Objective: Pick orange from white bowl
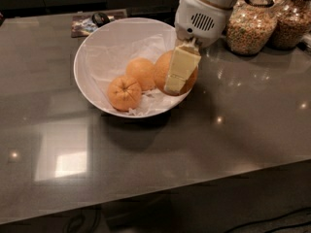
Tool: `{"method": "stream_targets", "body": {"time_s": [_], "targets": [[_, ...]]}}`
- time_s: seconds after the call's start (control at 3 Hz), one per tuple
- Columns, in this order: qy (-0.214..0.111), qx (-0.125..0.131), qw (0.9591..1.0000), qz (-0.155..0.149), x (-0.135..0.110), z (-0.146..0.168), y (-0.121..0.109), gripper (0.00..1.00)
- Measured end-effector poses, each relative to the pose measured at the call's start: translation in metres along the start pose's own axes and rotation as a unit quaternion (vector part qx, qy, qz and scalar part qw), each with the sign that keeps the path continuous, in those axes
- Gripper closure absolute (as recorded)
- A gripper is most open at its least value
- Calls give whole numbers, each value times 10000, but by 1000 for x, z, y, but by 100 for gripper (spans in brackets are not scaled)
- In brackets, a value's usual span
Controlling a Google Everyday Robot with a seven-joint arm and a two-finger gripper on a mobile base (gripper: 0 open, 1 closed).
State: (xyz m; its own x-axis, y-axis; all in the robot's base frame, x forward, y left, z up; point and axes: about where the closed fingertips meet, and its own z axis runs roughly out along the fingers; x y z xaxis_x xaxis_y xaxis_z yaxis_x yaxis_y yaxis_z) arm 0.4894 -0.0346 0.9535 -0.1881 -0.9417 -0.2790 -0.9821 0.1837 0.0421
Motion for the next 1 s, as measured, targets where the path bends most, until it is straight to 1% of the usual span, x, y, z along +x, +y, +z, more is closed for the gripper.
{"method": "stream_targets", "body": {"time_s": [0.33,0.67,1.0], "targets": [[-187,131,9997,-110,21,-22,26,100],[-353,256,9986,-302,36,-43,54,100],[-417,344,9980,-321,31,-44,50,100]]}}
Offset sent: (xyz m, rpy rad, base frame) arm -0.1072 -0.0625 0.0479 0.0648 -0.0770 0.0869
